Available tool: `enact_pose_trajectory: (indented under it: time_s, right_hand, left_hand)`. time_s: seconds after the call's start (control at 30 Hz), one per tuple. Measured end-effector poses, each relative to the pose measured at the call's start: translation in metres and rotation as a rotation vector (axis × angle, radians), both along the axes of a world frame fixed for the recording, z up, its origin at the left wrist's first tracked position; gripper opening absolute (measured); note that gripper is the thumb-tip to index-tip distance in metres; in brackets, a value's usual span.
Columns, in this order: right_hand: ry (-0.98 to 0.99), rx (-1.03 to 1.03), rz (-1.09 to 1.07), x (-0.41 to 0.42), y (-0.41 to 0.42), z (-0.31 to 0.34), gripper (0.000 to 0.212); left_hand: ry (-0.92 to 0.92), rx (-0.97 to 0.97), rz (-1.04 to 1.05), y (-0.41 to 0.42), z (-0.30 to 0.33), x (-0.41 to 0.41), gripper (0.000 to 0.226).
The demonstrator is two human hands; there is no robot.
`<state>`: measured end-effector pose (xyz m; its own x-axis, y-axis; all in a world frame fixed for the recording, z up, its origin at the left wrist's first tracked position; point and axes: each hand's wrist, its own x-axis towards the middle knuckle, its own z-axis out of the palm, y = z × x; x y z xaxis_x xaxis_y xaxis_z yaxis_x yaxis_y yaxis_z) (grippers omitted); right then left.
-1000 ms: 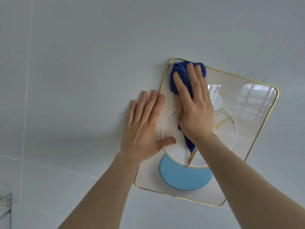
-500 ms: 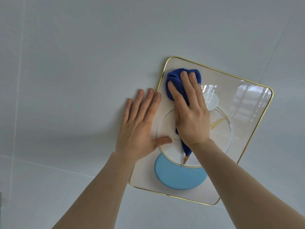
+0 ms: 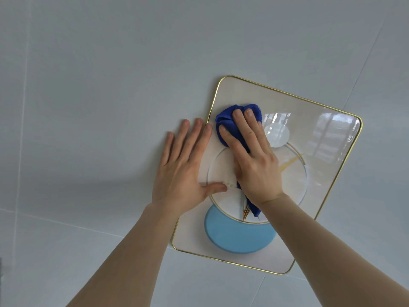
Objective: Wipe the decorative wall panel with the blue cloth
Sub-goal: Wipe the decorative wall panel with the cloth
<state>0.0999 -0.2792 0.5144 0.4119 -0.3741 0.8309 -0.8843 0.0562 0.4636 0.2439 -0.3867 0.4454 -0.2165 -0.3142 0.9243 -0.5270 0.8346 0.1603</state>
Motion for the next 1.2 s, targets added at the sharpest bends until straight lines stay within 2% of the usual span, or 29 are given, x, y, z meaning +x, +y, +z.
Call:
enact_pose_trajectory:
  time_s: [0.07, 0.2, 0.57, 0.73, 0.93, 1.07, 1.2]
  right_hand:
    - [0.024, 0.029, -0.008, -0.002, 0.005, -0.005, 0.05]
    - [0.066, 0.047, -0.024, -0.008, 0.012, -0.017, 0.043]
    - [0.086, 0.034, -0.025, -0.017, 0.009, -0.024, 0.049]
    - [0.105, 0.134, -0.022, -0.029, 0.024, -0.062, 0.042]
    - [0.07, 0.183, -0.085, -0.03, 0.041, -0.117, 0.062]
    - [0.031, 0.201, -0.12, -0.024, 0.045, -0.122, 0.066]
    - [0.052, 0.268, -0.189, -0.019, 0.056, -0.124, 0.07]
  left_hand:
    - [0.0, 0.006, -0.004, 0.0, 0.0, 0.0, 0.134]
    - [-0.007, 0.014, -0.005, 0.002, 0.001, 0.001, 0.136]
    - [-0.035, 0.018, -0.011, 0.003, 0.002, 0.005, 0.141]
    - [-0.047, 0.009, -0.04, 0.001, 0.0, 0.007, 0.146]
    - [-0.123, 0.008, -0.072, 0.0, -0.01, 0.014, 0.151]
    - [-0.174, 0.028, -0.075, 0.0, -0.008, 0.018, 0.161]
    - [-0.143, 0.062, -0.075, 0.007, -0.016, 0.02, 0.155]
